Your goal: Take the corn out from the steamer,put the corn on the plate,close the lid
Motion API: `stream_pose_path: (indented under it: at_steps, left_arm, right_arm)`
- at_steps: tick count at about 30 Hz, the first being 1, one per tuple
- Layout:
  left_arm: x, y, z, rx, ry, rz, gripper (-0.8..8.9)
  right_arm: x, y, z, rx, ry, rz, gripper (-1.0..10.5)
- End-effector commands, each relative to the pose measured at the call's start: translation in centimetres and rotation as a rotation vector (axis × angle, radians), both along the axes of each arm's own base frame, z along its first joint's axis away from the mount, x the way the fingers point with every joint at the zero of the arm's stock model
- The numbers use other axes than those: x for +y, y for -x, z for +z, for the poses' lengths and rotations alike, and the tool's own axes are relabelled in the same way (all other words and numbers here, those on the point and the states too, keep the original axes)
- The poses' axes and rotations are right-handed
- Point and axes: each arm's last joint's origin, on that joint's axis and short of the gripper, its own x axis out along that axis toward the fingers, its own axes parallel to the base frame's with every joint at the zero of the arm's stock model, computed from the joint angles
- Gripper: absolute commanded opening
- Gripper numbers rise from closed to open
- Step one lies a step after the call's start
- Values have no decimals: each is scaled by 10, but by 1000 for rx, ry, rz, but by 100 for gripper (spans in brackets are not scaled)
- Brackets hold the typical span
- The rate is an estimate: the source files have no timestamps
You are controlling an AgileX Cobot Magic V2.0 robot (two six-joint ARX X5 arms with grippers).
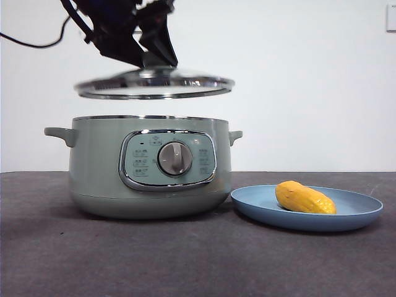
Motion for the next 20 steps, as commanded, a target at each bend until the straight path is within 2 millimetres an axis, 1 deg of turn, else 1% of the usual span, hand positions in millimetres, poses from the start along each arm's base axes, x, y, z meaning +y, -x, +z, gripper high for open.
stream_pose_path:
  at_steps: [1,5,13,20]
  left_arm:
    - [-4,-6,4,-75,17,-11,-8]
    - [-4,-14,-8,-55,-8,22,-8]
    - [-1,-25,-26,8,-42,42,-8]
    - [0,-28,-33,38,-54,44,-9]
  right_arm:
    - [-1,4,-1,8,9,6,570]
    - [-3,9,-3,25,14,6,568]
    - [-3,10,-3,35,18,6,568]
    - [-3,10,-3,35,19,6,567]
